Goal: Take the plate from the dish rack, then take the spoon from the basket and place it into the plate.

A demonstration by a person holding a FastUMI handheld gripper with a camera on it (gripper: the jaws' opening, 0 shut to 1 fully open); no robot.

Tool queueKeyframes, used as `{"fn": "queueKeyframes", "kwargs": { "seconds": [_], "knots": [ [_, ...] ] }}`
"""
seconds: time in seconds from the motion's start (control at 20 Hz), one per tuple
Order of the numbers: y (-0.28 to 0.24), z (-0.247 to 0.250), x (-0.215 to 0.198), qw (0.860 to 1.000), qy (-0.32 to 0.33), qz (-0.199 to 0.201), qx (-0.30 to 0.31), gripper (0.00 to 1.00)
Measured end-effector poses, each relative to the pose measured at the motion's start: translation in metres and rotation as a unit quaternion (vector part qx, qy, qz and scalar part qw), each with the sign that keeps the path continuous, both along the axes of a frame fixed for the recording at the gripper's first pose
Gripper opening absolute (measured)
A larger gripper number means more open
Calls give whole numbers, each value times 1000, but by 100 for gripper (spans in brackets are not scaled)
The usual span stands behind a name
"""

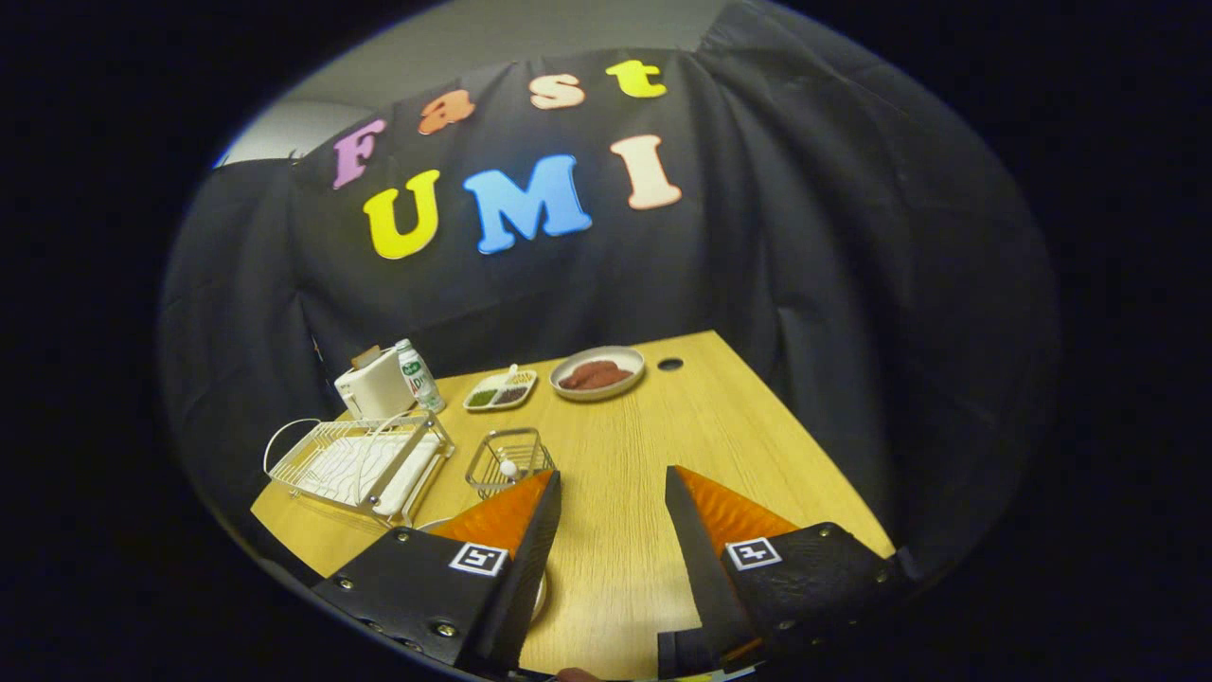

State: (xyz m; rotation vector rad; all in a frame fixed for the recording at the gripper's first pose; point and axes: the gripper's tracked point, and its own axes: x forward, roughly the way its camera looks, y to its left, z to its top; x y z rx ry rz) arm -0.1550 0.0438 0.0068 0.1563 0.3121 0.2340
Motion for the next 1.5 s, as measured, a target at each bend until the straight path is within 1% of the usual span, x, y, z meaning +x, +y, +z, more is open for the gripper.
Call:
{"fn": "queueKeyframes", "kwargs": {
  "seconds": [0.1, 0.2, 0.3, 0.4, 0.55, 0.65, 0.75, 0.95, 1.0, 1.05, 1.1, 1.15, 1.2, 1.25, 1.3, 1.35, 1.4, 1.45, 1.5],
  "knots": [
    [7, 26, 7, 998, -52, 16, -25, 69],
    [17, 46, 8, 995, -88, 31, -37, 69],
    [30, 56, 11, 991, -118, 49, -46, 69],
    [45, 53, 17, 987, -136, 64, -55, 69],
    [64, 37, 31, 982, -162, 77, -64, 69],
    [75, 14, 41, 981, -161, 84, -70, 69],
    [86, -12, 54, 983, -150, 88, -58, 69],
    [97, -42, 80, 987, -141, 74, -37, 69],
    [100, -44, 87, 987, -141, 69, -34, 65],
    [100, -51, 93, 987, -143, 64, -37, 64],
    [105, -50, 93, 987, -142, 70, -33, 64],
    [110, -58, 99, 988, -136, 73, -31, 61],
    [115, -58, 99, 988, -130, 81, -28, 45],
    [117, -60, 98, 988, -125, 89, -29, 33],
    [117, -53, 85, 988, -121, 97, -26, 26],
    [122, -56, 87, 988, -118, 99, -20, 18],
    [126, -59, 88, 989, -110, 100, -12, 18],
    [126, -55, 90, 989, -106, 101, -15, 12],
    [125, -52, 92, 989, -104, 98, -23, 12]
  ]
}}
